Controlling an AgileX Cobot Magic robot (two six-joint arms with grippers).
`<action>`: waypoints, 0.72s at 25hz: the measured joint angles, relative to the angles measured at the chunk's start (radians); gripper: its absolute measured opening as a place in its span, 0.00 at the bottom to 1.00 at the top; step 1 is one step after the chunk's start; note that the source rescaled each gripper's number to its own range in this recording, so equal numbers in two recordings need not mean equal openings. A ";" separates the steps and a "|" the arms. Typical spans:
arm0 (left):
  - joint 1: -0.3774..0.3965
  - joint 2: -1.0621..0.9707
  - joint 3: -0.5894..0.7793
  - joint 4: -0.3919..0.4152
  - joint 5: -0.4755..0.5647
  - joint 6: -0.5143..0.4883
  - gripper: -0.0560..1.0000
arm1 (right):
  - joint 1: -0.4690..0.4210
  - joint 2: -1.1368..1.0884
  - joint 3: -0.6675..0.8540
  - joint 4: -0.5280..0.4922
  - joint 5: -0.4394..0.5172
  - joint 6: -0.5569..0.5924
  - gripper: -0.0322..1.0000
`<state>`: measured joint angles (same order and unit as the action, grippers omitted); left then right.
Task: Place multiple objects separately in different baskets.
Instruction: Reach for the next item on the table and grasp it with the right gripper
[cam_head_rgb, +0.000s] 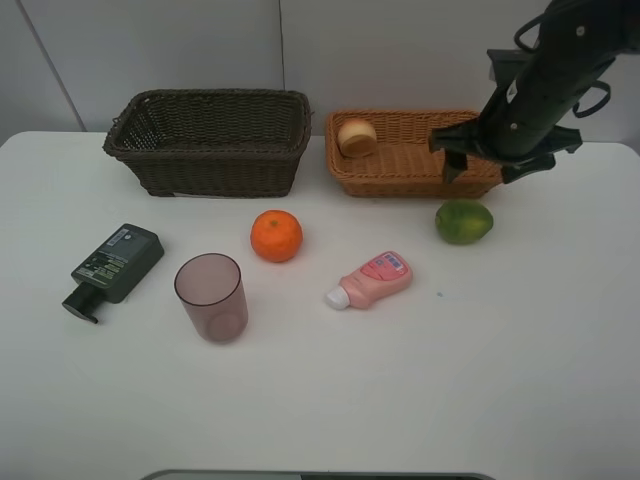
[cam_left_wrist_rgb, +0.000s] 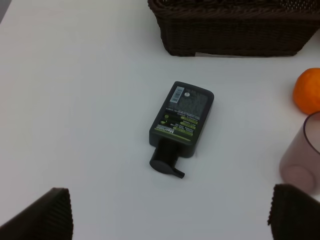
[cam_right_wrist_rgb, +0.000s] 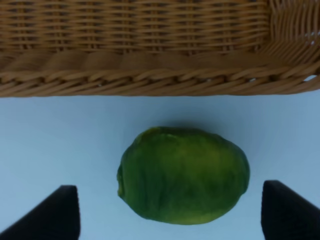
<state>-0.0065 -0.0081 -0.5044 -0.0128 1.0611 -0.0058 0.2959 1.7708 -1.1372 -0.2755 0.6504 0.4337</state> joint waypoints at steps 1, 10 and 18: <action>0.000 0.000 0.000 0.000 0.000 0.000 1.00 | -0.003 0.002 0.029 0.004 -0.028 0.000 0.58; 0.000 0.000 0.000 0.000 0.000 0.000 1.00 | -0.022 0.025 0.130 -0.023 -0.156 0.000 0.99; 0.000 0.000 0.000 0.000 0.000 0.000 1.00 | -0.023 0.069 0.130 -0.046 -0.239 0.000 1.00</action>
<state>-0.0065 -0.0081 -0.5044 -0.0128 1.0611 -0.0058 0.2728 1.8397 -1.0073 -0.3218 0.4116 0.4337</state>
